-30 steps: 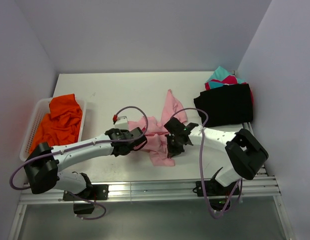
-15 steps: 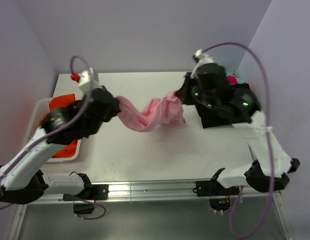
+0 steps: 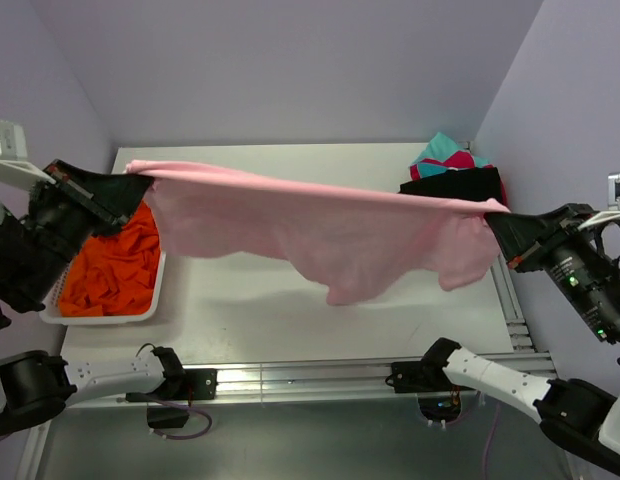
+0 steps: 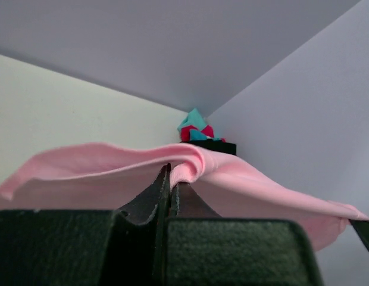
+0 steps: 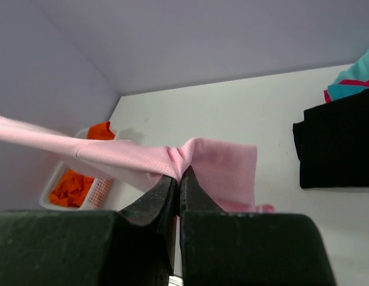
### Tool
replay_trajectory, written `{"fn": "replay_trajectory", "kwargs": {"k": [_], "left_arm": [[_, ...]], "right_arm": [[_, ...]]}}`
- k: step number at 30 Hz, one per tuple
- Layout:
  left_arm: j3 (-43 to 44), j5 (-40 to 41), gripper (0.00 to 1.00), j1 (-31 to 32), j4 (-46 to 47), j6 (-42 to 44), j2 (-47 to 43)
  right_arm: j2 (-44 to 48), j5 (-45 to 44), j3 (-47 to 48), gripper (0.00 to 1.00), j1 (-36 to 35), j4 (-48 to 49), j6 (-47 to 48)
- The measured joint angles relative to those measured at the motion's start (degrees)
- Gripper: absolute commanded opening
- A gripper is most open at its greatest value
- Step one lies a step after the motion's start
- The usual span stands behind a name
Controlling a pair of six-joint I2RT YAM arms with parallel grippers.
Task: Fold and stack the t-shirts
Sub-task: Flatten out the tshirt
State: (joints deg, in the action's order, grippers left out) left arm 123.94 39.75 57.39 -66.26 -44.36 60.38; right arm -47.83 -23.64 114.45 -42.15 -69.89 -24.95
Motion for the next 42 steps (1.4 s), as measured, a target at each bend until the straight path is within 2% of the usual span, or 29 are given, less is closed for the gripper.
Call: {"fn": "replay_trajectory", "kwargs": {"k": [4, 8, 12, 17, 20, 22, 24, 25, 26, 27, 31, 35, 39, 42], "left_arm": [[-6.1, 0.9, 0.00, 0.0, 0.8, 0.2, -0.3], [-7.1, 1.1, 0.00, -1.9, 3.7, 2.0, 5.9], [-9.0, -7.8, 0.00, -15.1, 9.9, 4.0, 13.3], [-9.4, -18.1, 0.00, -30.2, 16.0, 7.3, 24.9], [-4.8, -26.3, 0.00, -37.8, 19.3, 6.7, 34.1], [4.6, -30.9, 0.00, -42.6, 18.5, 5.9, 43.1], [18.0, -36.0, 0.00, -46.5, 19.3, 5.2, 52.9], [21.9, -38.1, 0.00, -47.9, 21.0, 4.7, 55.9], [21.7, -40.5, 0.00, -49.2, 23.6, 4.3, 56.7], [19.2, -41.8, 0.00, -49.9, 25.5, 4.2, 55.4], [-1.1, -46.0, 0.00, -51.0, 31.2, 4.7, 40.6], [-23.8, -46.4, 0.00, -50.0, 38.8, 5.6, 19.0], [-44.9, -45.0, 0.00, -49.3, 44.3, 6.8, 0.0], [-58.4, -42.1, 0.00, -49.1, 47.6, 7.0, -5.9]], "right_arm": [[-2.6, -1.3, -2.1, 0.00, 0.0, -0.1, -0.2], [-14.3, -2.2, -2.1, 0.00, 0.8, 0.7, 0.0], [-28.0, 2.0, 1.4, 0.00, 5.8, 1.9, 0.4], [-45.8, 9.4, 11.6, 0.00, 17.3, 3.1, 0.9], [-56.0, 13.0, 24.9, 0.00, 22.5, 3.2, 1.2], [-60.9, 16.1, 33.2, 0.00, 26.0, 5.3, 0.5], [-61.0, 19.7, 33.3, 0.00, 29.6, 10.2, 0.0], [-59.3, 21.5, 30.8, 0.00, 31.2, 13.7, 0.2], [-57.0, 22.5, 27.4, 0.00, 32.6, 17.0, 0.6], [-54.6, 23.2, 24.2, 0.00, 33.4, 19.3, 1.0], [-45.2, 26.2, 18.7, 0.00, 32.7, 24.5, 3.3], [-25.1, 27.7, -5.7, 0.00, 30.5, 33.9, 3.8], [-8.7, 28.1, -28.1, 0.00, 28.3, 38.3, 2.2], [-1.7, 30.5, -45.8, 0.00, 28.0, 42.1, -1.0]]}}
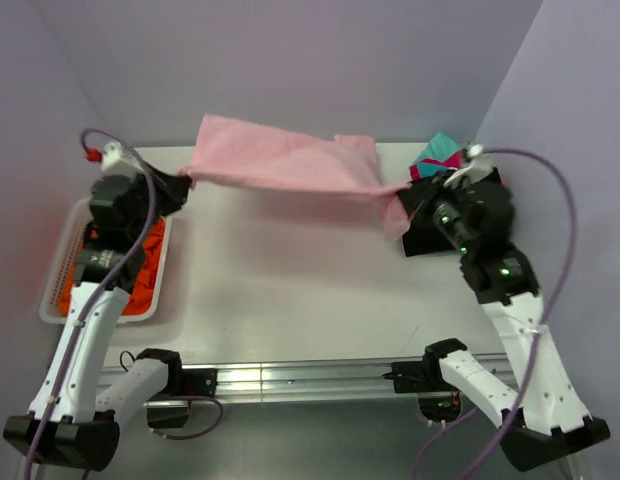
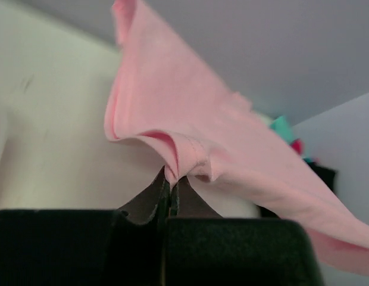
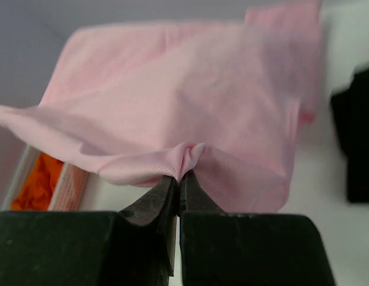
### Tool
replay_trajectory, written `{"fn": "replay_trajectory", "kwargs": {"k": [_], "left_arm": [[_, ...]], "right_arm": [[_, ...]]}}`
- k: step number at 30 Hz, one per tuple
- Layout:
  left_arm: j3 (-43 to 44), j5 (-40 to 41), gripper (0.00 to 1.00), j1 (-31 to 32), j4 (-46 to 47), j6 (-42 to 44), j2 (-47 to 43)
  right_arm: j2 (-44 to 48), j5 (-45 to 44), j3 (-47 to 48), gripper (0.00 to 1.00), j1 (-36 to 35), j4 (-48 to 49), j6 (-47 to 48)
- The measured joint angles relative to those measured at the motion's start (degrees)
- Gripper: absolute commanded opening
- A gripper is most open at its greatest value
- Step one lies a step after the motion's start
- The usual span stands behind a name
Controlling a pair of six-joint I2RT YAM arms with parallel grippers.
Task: Fold and stack the t-shirts
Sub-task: Flatten out the tshirt
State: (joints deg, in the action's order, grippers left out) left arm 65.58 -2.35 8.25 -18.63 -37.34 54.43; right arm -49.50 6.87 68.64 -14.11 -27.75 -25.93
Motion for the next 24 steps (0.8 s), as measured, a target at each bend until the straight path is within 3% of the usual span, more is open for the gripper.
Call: {"fn": "replay_trajectory", "kwargs": {"k": [2, 3, 4, 5, 6, 7, 8, 9, 10, 11, 14, 20, 23, 24], "left_arm": [[-8.9, 2.3, 0.02, 0.0, -0.6, -0.8, -0.1], [-13.8, 3.4, 0.01, 0.0, -0.5, -1.7, 1.3], [-17.7, 4.1, 0.01, 0.0, -1.6, -2.8, 3.2], [-21.7, 4.3, 0.14, 0.0, -2.8, -4.2, 5.9], [-24.4, 4.4, 0.24, 0.0, -3.6, -5.3, 7.8], [-27.9, 4.3, 0.40, 0.1, -5.6, -7.1, 10.5], [-30.1, 4.2, 0.63, 0.3, -7.2, -8.3, 12.3], [-31.8, 4.2, 0.72, 0.9, -8.9, -10.3, 13.4], [-32.7, 3.8, 0.92, 1.7, -10.6, -11.9, 13.7], [-32.9, 3.6, 0.99, 2.6, -12.0, -13.1, 13.4], [-30.8, 3.7, 1.00, 3.3, -14.5, -16.9, 11.1], [-17.3, 7.0, 0.99, 3.3, -17.2, -17.7, 10.7], [-13.7, 7.1, 0.92, 3.3, -14.2, -16.9, 12.9], [-13.2, 7.0, 0.90, 3.3, -13.5, -16.6, 14.1]], "right_arm": [[-0.4, 2.4, -11.2, 0.17, -0.3, 1.4, -2.7], [-1.9, 2.9, -16.3, 0.32, -0.9, 1.1, -4.1], [-4.0, 3.3, -19.9, 0.71, -1.8, 0.8, -5.4], [-7.0, 3.5, -23.4, 0.87, -3.2, 0.3, -6.5], [-9.3, 4.0, -26.2, 0.90, -4.9, -0.4, -7.0], [-10.4, 4.5, -28.4, 0.90, -6.4, -1.5, -7.6], [-10.5, 4.8, -29.7, 0.90, -7.8, -2.6, -8.0], [-10.0, 5.2, -30.2, 0.90, -9.1, -3.8, -8.5], [-9.0, 5.4, -30.2, 0.91, -10.0, -4.0, -9.0], [-8.0, 5.6, -30.2, 0.91, -10.4, -3.7, -9.2], [-3.6, 5.5, -30.2, 0.91, -10.5, -3.0, -10.0], [-2.1, 4.6, -28.8, 0.89, -10.5, -2.9, -10.7], [-4.3, 3.1, -27.3, 0.76, -10.5, -2.8, -10.8], [-6.0, 2.5, -26.5, 0.60, -10.5, -2.7, -10.7]]}}
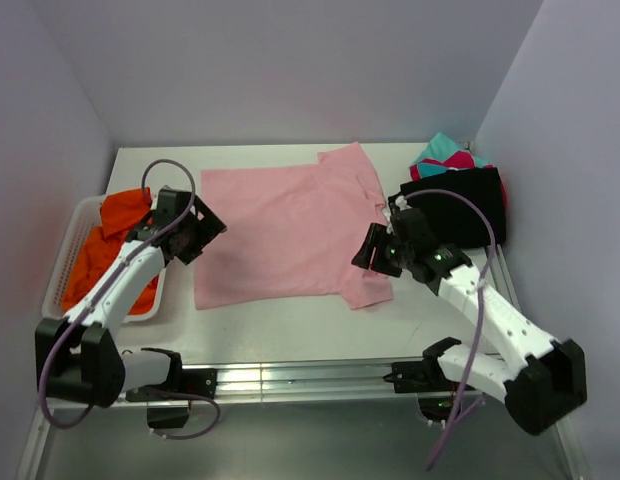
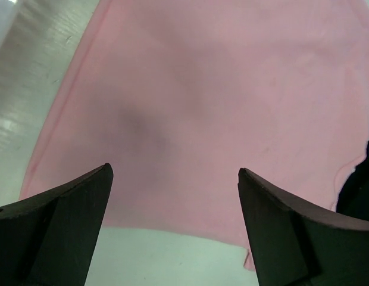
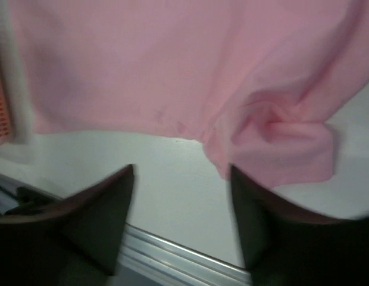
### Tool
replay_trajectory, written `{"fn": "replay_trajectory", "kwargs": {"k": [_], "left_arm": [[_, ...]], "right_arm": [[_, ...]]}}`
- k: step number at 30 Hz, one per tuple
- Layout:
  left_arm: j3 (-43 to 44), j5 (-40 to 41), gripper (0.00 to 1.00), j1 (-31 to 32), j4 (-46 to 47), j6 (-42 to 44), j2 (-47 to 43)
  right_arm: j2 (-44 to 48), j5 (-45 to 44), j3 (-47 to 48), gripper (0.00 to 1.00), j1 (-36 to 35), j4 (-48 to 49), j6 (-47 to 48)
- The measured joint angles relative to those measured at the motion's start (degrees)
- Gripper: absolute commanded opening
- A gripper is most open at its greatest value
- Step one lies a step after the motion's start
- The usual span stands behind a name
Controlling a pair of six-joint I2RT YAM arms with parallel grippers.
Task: Fold and stack the t-shirts
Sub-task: Flatten out the tshirt
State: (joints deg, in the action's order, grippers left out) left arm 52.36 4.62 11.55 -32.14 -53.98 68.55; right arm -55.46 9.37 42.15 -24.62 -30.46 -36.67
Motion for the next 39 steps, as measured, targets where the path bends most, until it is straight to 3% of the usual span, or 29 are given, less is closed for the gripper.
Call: {"fn": "replay_trajectory", "kwargs": {"k": [4, 6, 10, 11, 15, 23, 34, 37, 39], "left_arm": [[0.5, -1.3, 0.84, 0.0, 2.6, 1.0, 9.4], [0.5, -2.0, 0.77, 0.0, 2.8, 1.3, 12.5], [1.1, -3.0, 0.71, 0.0, 3.3, 2.3, 15.7], [1.5, -3.2, 0.63, 0.0, 3.6, 2.6, 16.3], [2.8, -3.3, 0.48, 0.0, 4.9, 4.0, 18.7], [6.3, -3.3, 0.30, 0.0, 6.3, 6.8, 27.1], [10.4, -1.6, 0.32, -0.1, 5.5, 9.1, 33.6], [11.2, -0.9, 0.40, -0.3, 5.3, 9.4, 34.2], [11.6, -0.3, 0.58, -0.5, 5.0, 9.7, 34.3]], "right_arm": [[-13.3, -3.4, 7.1, 0.30, 0.0, 0.4, 1.0], [-20.7, -5.2, 10.6, 0.00, 0.0, 0.3, 1.5], [-28.9, -9.5, 13.7, 0.00, 0.0, -1.8, 0.5], [-29.3, -10.3, 13.3, 0.00, 0.0, -2.6, 0.2], [-27.6, -12.9, 9.0, 0.00, 0.0, -4.6, -1.8], [-21.7, -15.8, 0.7, 0.00, 0.0, -8.2, -5.5], [-25.5, -16.2, -1.4, 0.00, 0.0, -7.5, -7.0], [-25.2, -16.6, -1.6, 0.00, 0.0, -7.7, -8.6], [-24.7, -16.9, -2.0, 0.00, 0.0, -7.7, -9.9]]}}
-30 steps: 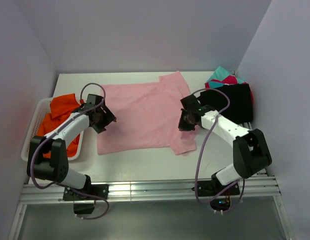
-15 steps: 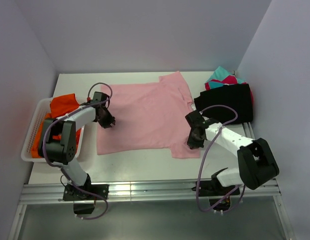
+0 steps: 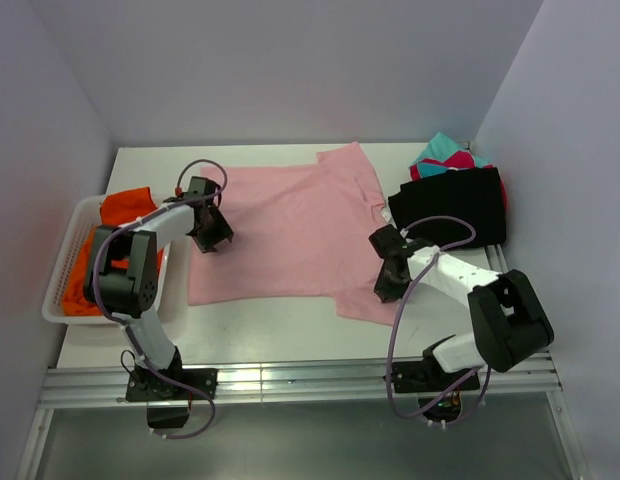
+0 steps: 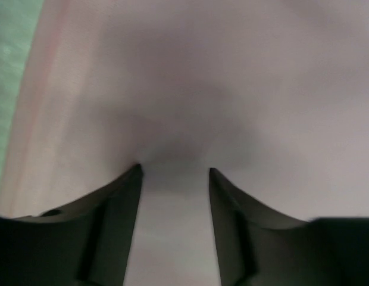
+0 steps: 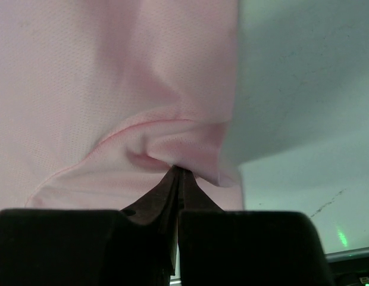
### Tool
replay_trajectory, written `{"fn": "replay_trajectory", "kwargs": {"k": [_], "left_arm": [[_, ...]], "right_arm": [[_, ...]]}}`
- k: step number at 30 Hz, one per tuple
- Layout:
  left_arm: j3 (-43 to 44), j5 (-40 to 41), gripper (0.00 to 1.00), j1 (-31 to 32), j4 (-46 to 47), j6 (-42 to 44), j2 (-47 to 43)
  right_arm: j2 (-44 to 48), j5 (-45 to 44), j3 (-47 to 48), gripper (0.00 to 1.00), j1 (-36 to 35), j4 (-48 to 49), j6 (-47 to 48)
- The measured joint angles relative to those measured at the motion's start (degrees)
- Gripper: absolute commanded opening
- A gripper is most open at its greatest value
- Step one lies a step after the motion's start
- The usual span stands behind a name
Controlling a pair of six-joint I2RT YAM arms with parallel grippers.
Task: Fold and stack the t-shirts
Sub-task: Flatten out the tshirt, then grap the side of the flattened tshirt closest away from the robot with both arms
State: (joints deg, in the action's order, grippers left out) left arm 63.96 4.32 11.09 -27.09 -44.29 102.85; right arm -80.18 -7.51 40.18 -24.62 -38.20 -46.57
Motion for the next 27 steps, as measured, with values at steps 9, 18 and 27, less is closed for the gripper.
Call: {"fn": "replay_trajectory", "kwargs": {"k": [9, 18, 27], "left_arm": [[3.8, 5.4, 1.00, -0.6, -5.9, 0.5, -6.8], [14.5, 8.8, 0.95, -0.8, -12.5, 0.5, -25.0], [-12.4, 3.6, 0.82, 4.3, -23.0, -2.1, -47.5]], "right_arm": [[5.5, -5.4, 8.8, 0.61, 0.0, -11.7, -0.9], [13.8, -9.7, 25.4, 0.57, 0.0, -17.9, 0.1], [29.2, -0.5, 5.6, 0.56, -1.5, -22.1, -0.8]]}}
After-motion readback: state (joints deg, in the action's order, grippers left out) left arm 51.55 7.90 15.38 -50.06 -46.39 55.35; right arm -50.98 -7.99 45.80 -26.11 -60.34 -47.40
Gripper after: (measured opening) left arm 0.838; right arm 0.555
